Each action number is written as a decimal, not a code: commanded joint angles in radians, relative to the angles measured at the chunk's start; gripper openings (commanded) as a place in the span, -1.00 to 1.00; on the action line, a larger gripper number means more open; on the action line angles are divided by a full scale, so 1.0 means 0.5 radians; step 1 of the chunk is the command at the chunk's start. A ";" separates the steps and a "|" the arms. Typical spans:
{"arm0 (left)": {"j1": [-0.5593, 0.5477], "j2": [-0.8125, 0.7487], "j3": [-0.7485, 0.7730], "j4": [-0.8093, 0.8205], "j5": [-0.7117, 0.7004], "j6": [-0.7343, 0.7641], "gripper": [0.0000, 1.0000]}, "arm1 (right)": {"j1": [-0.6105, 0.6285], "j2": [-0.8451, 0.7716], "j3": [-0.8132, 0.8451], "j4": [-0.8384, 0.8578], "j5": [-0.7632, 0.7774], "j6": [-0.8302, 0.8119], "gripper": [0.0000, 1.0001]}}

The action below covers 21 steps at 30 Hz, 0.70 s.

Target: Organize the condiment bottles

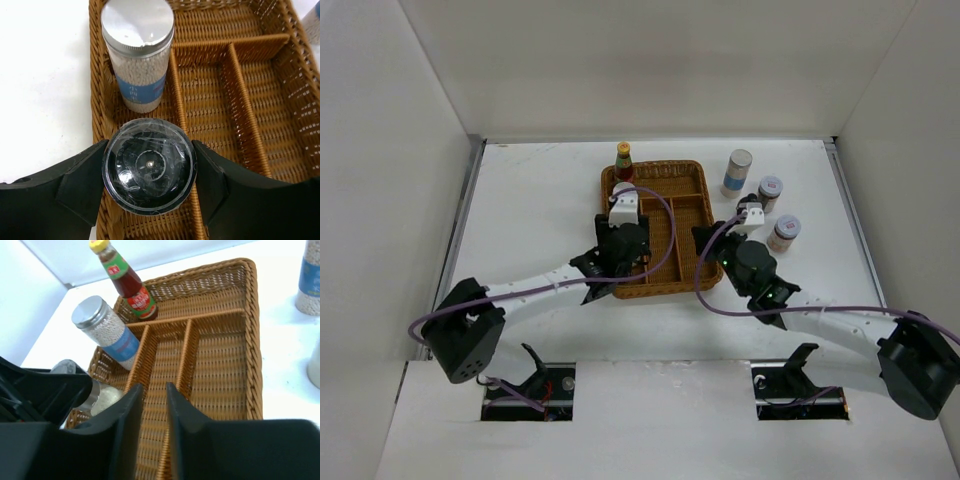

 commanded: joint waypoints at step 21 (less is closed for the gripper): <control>0.043 -1.206 -0.818 0.958 -0.232 -0.038 1.00 | -0.633 -0.196 0.153 -0.684 0.157 0.064 0.93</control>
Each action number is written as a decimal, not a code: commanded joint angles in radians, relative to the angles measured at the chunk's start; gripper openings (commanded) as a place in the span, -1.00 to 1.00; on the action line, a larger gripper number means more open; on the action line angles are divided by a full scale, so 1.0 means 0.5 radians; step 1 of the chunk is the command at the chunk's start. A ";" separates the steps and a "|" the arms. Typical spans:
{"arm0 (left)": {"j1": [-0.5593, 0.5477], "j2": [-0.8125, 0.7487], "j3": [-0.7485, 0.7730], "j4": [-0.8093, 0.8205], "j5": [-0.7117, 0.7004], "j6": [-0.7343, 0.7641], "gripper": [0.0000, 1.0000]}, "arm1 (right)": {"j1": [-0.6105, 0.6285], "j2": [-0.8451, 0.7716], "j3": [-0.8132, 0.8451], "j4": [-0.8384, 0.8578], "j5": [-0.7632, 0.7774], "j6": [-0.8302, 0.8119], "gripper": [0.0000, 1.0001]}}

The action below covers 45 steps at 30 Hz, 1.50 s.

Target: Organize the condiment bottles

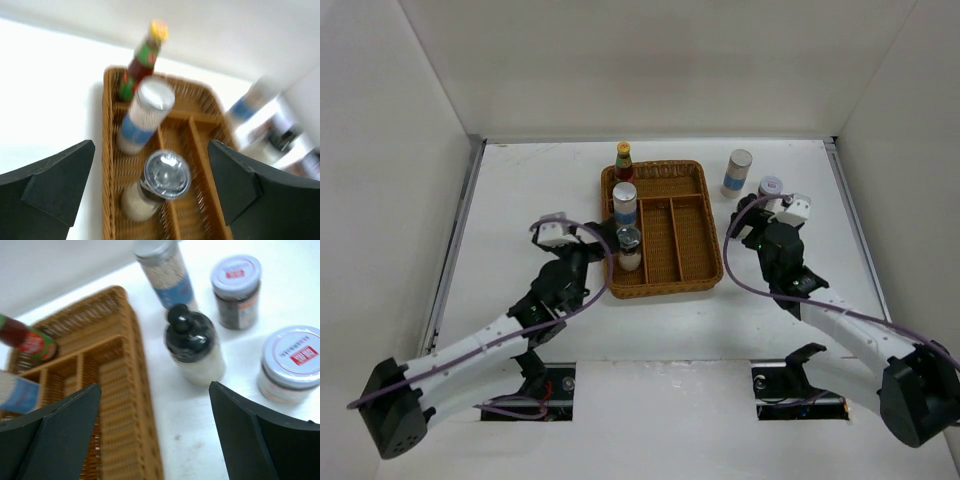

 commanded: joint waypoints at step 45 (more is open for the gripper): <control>0.492 0.245 -0.717 0.812 -0.198 -0.585 1.00 | 0.021 0.977 1.350 -0.343 0.048 -0.296 -0.05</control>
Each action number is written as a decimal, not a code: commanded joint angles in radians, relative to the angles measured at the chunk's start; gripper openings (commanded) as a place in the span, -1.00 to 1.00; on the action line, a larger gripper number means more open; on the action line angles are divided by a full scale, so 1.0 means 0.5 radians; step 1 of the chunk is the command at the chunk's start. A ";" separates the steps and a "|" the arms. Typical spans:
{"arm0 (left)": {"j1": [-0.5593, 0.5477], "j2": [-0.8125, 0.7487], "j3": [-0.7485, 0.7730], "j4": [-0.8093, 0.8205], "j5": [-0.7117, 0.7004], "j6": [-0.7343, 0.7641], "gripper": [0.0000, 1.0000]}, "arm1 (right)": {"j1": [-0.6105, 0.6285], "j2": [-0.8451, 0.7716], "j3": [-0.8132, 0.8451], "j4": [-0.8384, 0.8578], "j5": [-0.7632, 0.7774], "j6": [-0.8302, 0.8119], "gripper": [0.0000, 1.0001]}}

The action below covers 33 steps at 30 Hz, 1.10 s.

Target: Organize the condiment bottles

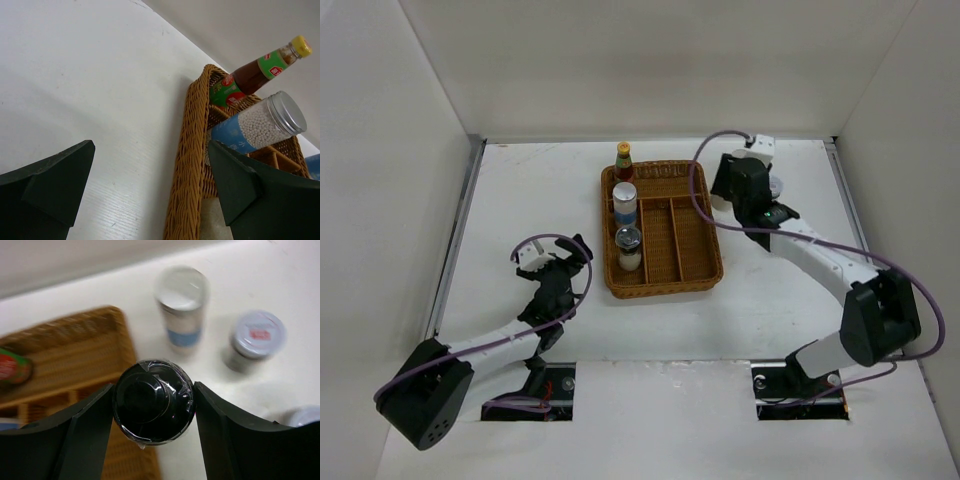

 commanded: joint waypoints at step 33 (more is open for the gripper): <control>-0.037 0.020 0.002 0.116 0.010 -0.037 1.00 | 0.391 1.216 1.363 0.092 -0.292 -0.021 0.73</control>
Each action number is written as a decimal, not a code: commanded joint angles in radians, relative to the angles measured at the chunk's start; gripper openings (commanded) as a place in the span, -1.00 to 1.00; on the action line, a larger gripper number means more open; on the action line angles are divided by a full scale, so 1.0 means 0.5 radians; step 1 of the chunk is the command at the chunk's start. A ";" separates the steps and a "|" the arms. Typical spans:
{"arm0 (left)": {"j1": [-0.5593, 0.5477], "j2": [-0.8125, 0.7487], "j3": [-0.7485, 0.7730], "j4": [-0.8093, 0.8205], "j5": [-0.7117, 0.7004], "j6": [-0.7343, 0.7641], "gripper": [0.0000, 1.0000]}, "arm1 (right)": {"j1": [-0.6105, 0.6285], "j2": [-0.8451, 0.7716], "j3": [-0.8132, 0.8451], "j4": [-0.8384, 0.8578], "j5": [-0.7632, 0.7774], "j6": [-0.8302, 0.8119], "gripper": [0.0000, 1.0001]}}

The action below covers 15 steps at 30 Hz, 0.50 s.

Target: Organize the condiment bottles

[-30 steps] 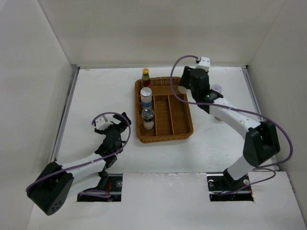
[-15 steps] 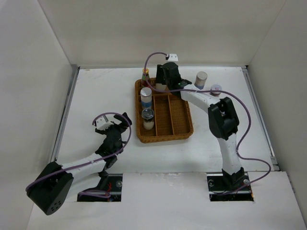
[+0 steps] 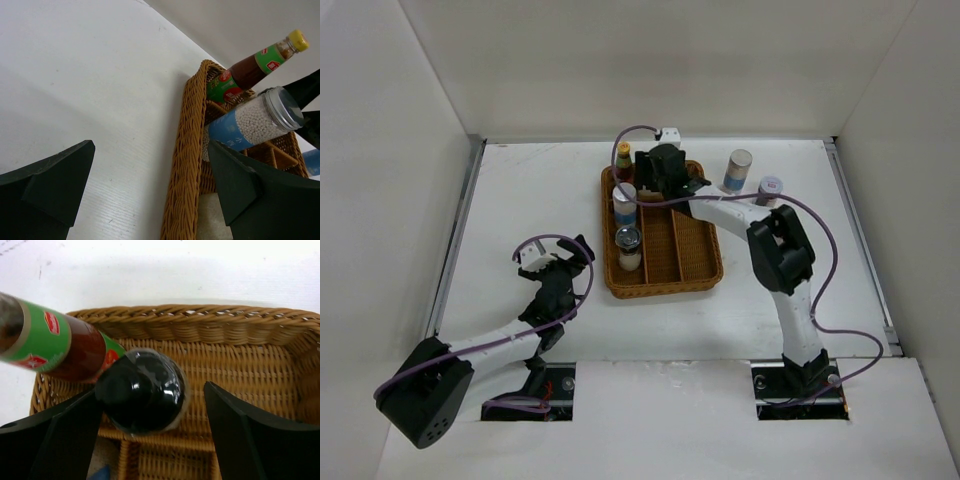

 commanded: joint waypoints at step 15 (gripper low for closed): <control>0.005 0.056 0.021 0.124 0.064 -0.025 1.00 | -0.549 -1.018 -0.804 0.237 0.152 -0.037 1.00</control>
